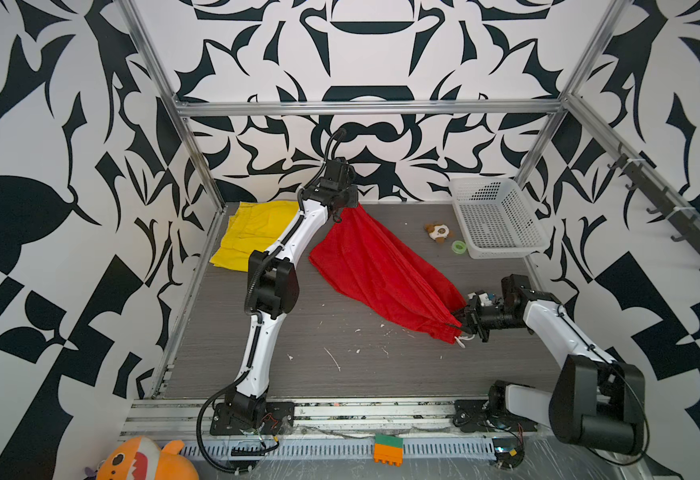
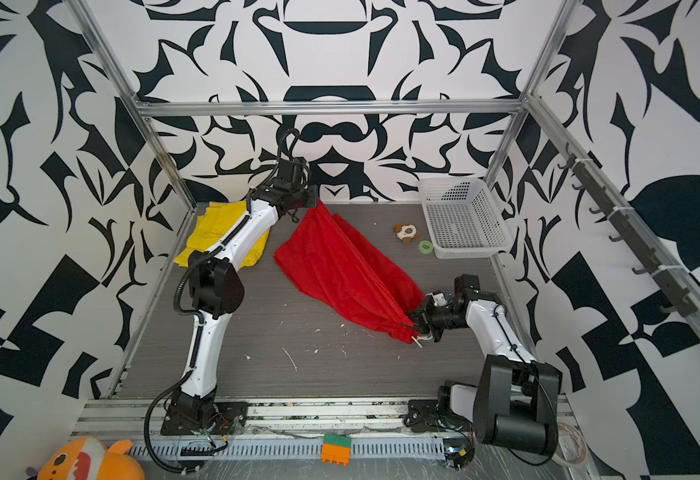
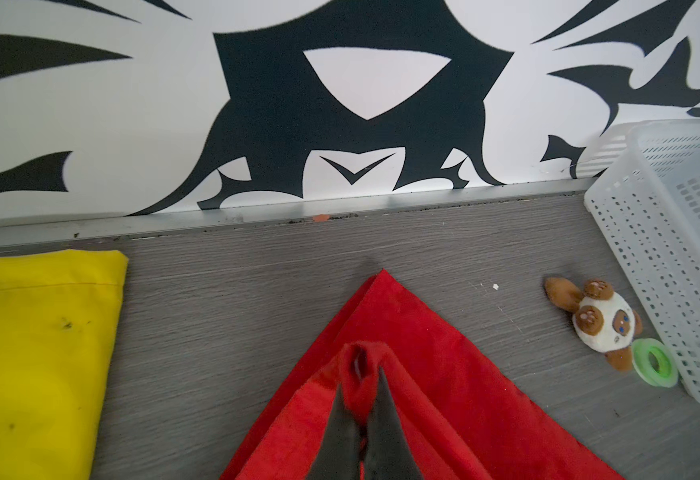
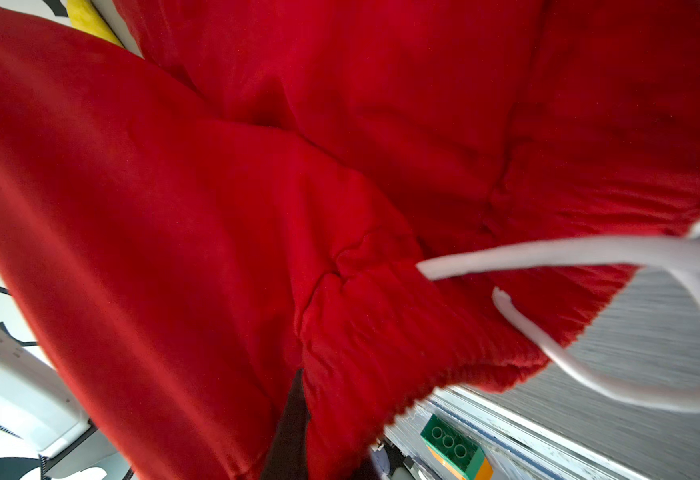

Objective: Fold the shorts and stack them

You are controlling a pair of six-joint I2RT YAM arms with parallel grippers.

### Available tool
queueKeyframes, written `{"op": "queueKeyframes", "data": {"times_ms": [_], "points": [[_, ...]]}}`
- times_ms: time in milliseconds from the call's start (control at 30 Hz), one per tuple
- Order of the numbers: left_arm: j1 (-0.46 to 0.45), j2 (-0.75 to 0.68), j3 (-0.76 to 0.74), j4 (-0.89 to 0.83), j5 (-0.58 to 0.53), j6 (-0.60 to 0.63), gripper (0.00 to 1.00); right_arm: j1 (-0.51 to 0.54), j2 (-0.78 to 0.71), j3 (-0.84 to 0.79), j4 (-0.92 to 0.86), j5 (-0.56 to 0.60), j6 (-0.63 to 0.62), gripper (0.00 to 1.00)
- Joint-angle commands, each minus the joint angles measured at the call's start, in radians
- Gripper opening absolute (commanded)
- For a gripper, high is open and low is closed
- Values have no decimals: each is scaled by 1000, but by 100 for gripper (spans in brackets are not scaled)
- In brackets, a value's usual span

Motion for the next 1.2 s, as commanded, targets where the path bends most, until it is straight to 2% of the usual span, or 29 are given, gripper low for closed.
{"op": "queueKeyframes", "data": {"times_ms": [0,167,300,433,533,733,867,967,1067,1167], "points": [[19,59,60,89,-81,-12,1,-34,32,-14,-37,20,-39,9],[-1,138,91,104,-81,-17,12,-55,88,-14,89,13,21,17],[-6,185,119,116,-64,-45,23,-60,103,-33,200,17,102,34],[-10,186,130,124,-36,-56,40,-86,67,-26,210,53,125,45],[-10,150,100,125,-20,-58,46,-117,6,-13,190,97,134,48],[-10,-6,-105,125,13,-92,51,-134,-102,51,104,231,131,52],[-9,-155,-377,183,103,-150,53,-134,-191,141,-16,398,62,56],[-10,-241,-542,223,149,-178,53,-117,-292,189,-34,474,39,56],[-9,-274,-641,229,176,-200,53,-41,-365,218,-21,520,37,56],[-8,-261,-701,228,204,-225,53,115,-381,212,34,597,72,55]]}}
